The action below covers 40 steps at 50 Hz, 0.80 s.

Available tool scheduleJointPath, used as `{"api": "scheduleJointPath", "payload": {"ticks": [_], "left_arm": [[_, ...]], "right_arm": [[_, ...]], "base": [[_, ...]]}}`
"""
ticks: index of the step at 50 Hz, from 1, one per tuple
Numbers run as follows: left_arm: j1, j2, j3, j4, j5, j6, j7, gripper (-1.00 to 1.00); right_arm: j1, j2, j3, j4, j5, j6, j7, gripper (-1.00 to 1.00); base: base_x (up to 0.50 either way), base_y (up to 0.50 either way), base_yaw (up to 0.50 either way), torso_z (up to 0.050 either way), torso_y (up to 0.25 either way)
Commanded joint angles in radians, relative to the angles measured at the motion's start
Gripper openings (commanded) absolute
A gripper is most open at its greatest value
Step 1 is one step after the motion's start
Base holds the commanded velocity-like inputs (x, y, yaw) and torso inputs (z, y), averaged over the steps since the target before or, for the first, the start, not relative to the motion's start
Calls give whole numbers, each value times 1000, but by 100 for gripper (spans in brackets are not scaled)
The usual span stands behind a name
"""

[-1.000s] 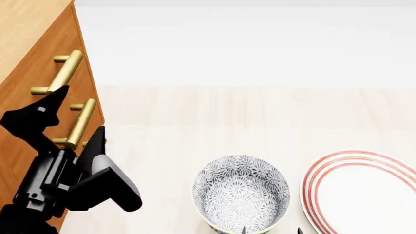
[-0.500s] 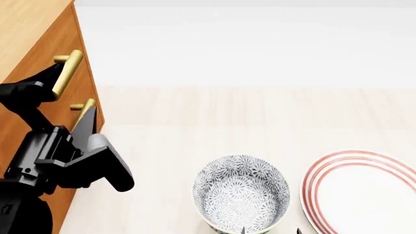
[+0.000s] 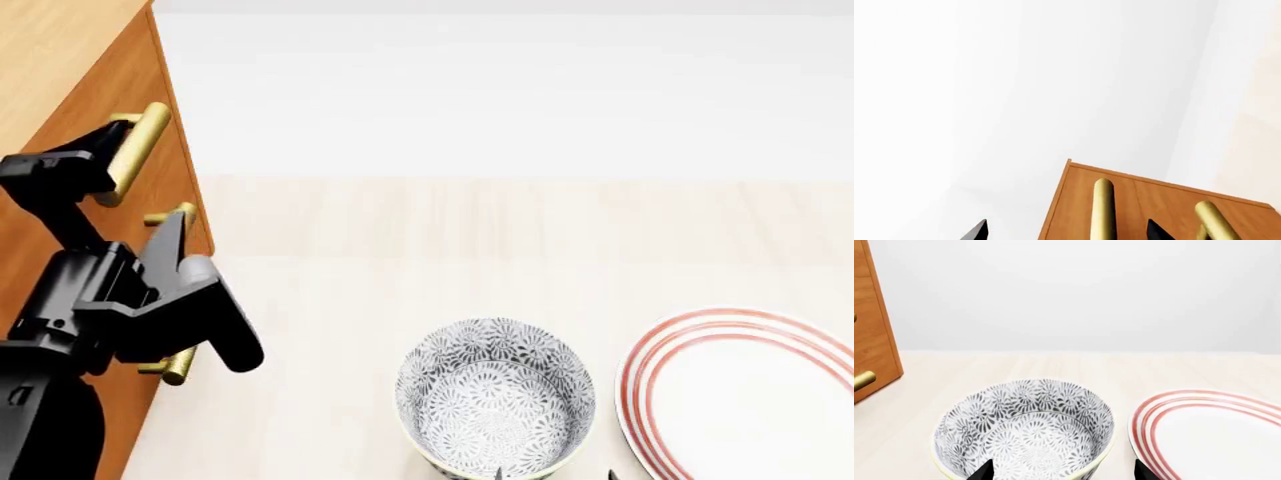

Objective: Open the top drawer of the cabinet.

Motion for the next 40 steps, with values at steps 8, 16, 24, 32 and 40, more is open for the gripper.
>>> {"api": "scheduleJointPath", "payload": {"ticks": [8, 16, 24, 32, 40], "left_arm": [[-54, 39, -34, -130, -13, 30, 10, 100], [-66, 47, -36, -172, -29, 42, 8, 100], [-71, 54, -29, -200, -37, 63, 2, 100], [-84, 67, -18, -275, -43, 87, -16, 100], [-96, 78, -19, -311, -49, 96, -28, 100]], "right_arm": [[-1, -13, 16, -8, -9, 10, -18, 100], [0, -12, 12, -3, -6, 7, -16, 100], [1, -10, 10, -1, -3, 6, -15, 100], [3, -8, 7, -3, -2, 7, -10, 100], [7, -6, 3, 0, 2, 9, -8, 100]], "base": [[0, 0, 0, 0, 0], [0, 0, 0, 0, 0], [0, 0, 0, 0, 0], [0, 0, 0, 0, 0], [0, 0, 0, 0, 0]]}}
